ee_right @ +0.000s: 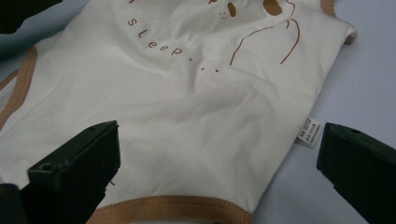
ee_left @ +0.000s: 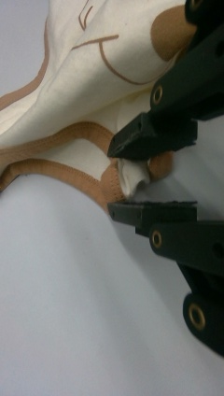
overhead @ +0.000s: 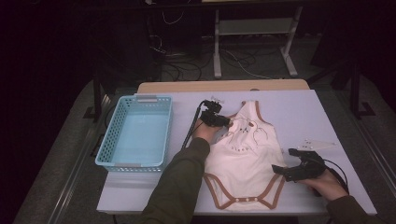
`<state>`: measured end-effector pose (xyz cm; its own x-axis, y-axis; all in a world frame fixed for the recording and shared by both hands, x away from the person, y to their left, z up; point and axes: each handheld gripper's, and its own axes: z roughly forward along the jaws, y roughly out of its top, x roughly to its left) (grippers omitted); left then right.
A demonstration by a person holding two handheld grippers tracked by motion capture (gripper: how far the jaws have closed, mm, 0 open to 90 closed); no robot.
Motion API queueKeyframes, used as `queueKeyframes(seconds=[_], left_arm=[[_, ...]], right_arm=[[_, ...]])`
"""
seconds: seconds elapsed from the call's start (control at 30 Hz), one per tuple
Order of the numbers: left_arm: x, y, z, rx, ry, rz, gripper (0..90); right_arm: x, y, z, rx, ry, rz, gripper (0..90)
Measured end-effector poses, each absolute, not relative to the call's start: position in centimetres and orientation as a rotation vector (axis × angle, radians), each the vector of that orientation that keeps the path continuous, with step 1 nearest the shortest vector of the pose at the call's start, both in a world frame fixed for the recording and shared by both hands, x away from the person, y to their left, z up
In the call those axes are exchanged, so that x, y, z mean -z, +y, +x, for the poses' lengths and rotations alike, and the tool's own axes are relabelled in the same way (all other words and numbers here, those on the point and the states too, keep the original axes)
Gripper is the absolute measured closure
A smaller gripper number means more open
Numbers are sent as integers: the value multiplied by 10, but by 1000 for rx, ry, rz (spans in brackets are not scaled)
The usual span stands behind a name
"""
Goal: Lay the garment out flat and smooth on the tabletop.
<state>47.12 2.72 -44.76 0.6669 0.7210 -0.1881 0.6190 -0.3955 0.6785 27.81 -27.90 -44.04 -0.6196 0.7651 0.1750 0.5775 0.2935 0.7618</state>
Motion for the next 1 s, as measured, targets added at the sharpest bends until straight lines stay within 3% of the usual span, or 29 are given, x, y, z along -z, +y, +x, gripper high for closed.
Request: queueKeyframes(seconds=[0.13, 0.3, 1.0], left_arm=[[448, 27, 471, -149, 1028, 2129, 805], [448, 29, 471, -151, 1019, 2151, 870], [421, 40, 508, -322, 1081, 2128, 874]], right_arm=[[441, -279, 278, -1230, 2338, 1242, 0], [440, -278, 278, -1230, 2340, 1241, 0], [440, -280, 277, -1236, 2334, 1226, 0]])
